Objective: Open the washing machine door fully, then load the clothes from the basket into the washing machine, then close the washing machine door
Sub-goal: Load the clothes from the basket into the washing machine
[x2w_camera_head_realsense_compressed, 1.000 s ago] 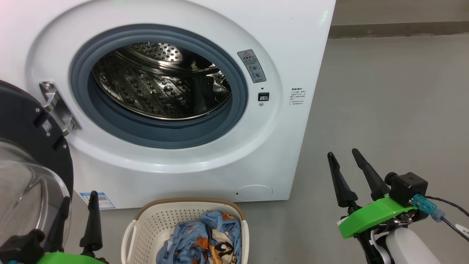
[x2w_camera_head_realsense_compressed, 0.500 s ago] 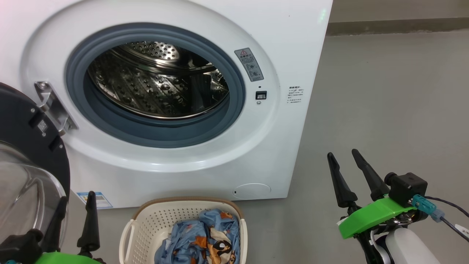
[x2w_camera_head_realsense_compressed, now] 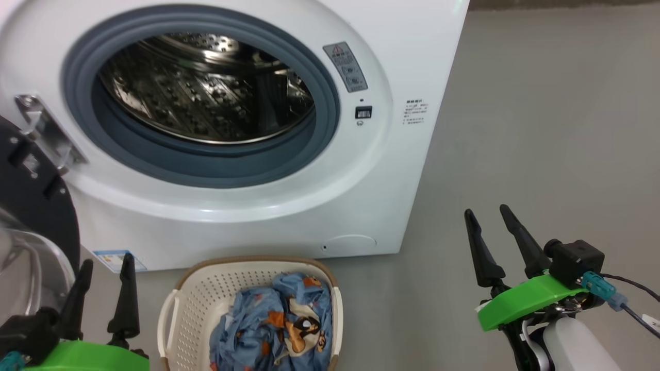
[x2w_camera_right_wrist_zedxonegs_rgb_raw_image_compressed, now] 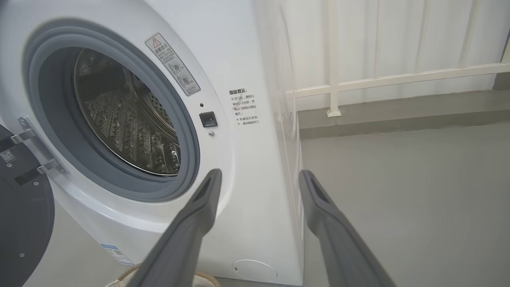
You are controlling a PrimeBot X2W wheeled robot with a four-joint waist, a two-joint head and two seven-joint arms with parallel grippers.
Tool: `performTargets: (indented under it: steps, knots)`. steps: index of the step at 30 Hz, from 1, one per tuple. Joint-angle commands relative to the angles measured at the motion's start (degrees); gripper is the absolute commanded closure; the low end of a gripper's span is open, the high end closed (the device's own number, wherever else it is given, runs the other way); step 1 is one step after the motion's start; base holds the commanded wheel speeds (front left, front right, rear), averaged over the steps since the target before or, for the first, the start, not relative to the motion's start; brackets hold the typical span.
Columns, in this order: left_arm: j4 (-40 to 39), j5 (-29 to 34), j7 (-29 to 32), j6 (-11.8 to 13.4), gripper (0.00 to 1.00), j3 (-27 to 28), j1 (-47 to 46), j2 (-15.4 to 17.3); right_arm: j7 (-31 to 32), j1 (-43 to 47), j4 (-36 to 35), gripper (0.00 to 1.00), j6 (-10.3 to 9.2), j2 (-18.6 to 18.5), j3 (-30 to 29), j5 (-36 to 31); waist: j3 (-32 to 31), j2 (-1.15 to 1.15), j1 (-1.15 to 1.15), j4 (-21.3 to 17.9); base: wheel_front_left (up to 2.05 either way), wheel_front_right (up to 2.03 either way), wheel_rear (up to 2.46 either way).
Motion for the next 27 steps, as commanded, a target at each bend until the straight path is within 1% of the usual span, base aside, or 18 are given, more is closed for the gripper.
performTargets:
  steps: [1, 5, 15, 19, 22, 27]
  knots:
    - [-0.61, 0.08, -0.39, -0.62, 0.00, 2.03, -3.19, 1.70, -0.63, -1.77, -1.52, 0.00, 0.33, 0.50, 0.70, -1.23, 2.40, 0.00, 0.00, -0.91, 0.00, 0.00, 0.00]
    - [0.28, -0.14, -0.40, -1.51, 0.00, 1.74, -4.02, 1.61, -0.81, -2.28, -1.50, 0.00, 0.33, 0.92, 0.33, -1.97, 4.37, 0.00, 0.00, -1.45, 0.00, 0.00, 0.00]
    - [7.96, 0.92, 0.42, -5.86, 0.00, -1.75, -9.35, 1.49, -1.33, -3.44, -1.06, 0.00, 0.33, 1.76, -1.71, -4.62, 12.29, 0.00, 0.00, -2.85, 0.00, 0.00, 0.00]
    - [12.03, 0.99, 1.27, -7.90, 0.00, -3.44, -12.33, 1.06, -1.54, -4.27, -1.67, 0.00, 0.33, 1.82, -1.67, -4.22, 15.92, 0.00, 0.00, -3.36, 0.00, 0.00, 0.00]
    - [16.09, -0.30, 2.80, -9.70, 0.00, -4.87, -14.61, 0.53, -1.66, -5.02, -1.95, 0.00, 0.33, 1.83, -1.23, -3.59, 18.27, 0.00, 0.00, -3.90, 0.00, 0.00, 0.00]
    - [22.68, -0.39, 3.57, -11.10, 0.00, -8.13, -18.55, 0.86, -1.76, -6.41, -2.86, 0.00, 0.33, 1.84, -0.45, -2.46, 21.93, 0.00, 0.00, -5.08, 0.00, 0.00, 0.00]
